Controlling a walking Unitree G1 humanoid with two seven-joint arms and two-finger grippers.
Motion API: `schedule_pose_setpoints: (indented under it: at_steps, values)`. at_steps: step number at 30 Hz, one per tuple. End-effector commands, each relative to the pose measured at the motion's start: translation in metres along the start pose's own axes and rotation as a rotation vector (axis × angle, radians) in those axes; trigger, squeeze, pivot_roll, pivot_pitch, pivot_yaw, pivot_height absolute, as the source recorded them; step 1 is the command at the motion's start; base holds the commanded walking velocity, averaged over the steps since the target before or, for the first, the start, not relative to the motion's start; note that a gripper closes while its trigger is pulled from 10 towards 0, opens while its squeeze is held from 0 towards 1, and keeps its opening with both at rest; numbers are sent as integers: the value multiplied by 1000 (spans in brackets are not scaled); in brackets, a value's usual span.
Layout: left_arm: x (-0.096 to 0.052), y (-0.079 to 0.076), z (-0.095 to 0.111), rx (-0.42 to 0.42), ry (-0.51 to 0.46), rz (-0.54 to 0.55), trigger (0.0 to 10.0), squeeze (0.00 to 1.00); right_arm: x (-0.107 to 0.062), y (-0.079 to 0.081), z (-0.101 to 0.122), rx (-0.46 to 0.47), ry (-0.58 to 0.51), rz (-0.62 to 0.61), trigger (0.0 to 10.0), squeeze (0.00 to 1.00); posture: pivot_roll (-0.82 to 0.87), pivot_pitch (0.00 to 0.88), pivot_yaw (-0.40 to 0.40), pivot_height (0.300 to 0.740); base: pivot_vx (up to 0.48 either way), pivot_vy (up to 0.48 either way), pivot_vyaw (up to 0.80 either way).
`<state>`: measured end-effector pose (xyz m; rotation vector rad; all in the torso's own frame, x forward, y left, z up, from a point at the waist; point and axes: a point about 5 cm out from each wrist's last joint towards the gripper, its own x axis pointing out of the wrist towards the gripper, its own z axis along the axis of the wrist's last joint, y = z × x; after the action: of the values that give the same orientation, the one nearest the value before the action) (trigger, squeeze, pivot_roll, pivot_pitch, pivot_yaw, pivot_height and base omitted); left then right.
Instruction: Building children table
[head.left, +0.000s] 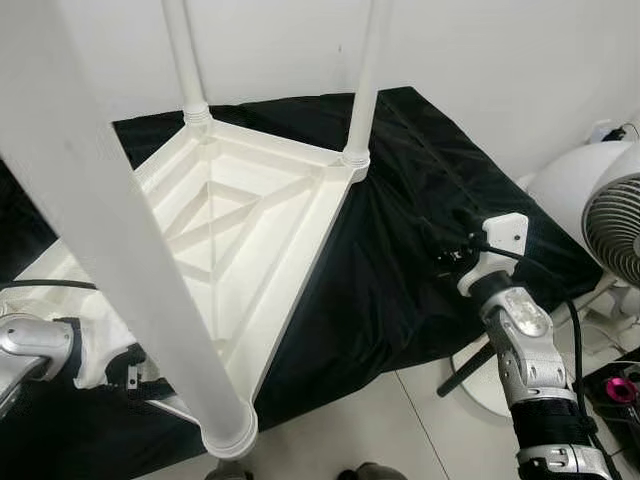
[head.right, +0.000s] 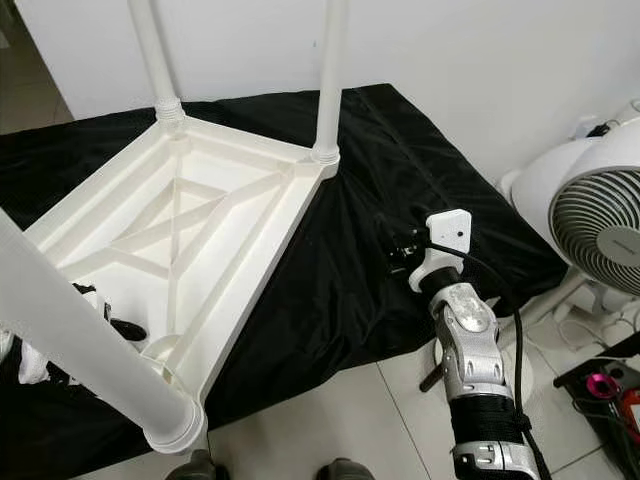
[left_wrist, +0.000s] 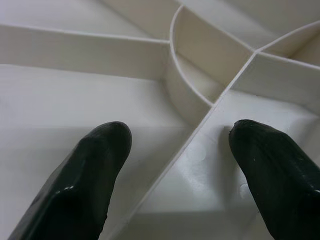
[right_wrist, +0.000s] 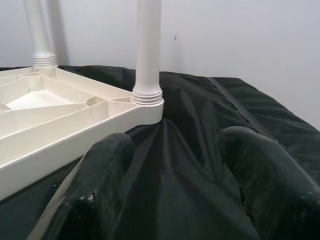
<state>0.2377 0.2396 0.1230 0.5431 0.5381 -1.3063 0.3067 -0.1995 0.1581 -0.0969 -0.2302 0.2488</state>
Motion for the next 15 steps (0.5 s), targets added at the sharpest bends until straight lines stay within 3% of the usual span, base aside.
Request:
schedule_pose_setpoints:
  at_steps: [1,2,4,5,7,8,9,12,15]
  values:
    - [5,-3,-4,-10,25,-90,10000,0,-1,-1,0,-6,8,-8,10000,0,-53,82,23,740,0,0,0]
    - [9,4,-7,-24,42,-57,7608,0,0,-1,1,-6,7,-11,10000,0,-54,84,23,740,0,0,0]
    - [9,4,-7,-24,42,-57,7608,0,0,-1,1,-6,7,-11,10000,0,-54,84,23,740,0,0,0]
    - [10,9,-9,-33,49,-27,4706,0,0,-1,1,-6,6,-12,10000,0,-54,87,22,740,0,0,0]
    - [10,9,-9,-33,49,-27,4706,0,0,-1,1,-6,6,-12,10000,0,-54,87,22,740,0,0,0]
    - [11,16,-11,-39,58,26,3804,0,1,-1,2,-6,6,-14,10000,0,-51,89,22,740,0,0,0]
    - [11,22,-12,-55,58,73,0,0,1,-2,2,-6,5,-17,10000,0,-50,90,24,740,0,0,0]
    - [11,27,-10,-63,47,114,431,0,2,-2,2,-7,5,-21,10000,0,-49,91,25,740,0,0,0]
    - [10,31,-7,-68,12,174,0,0,3,-2,2,-5,4,-26,10000,0,-45,91,24,740,0,0,0]
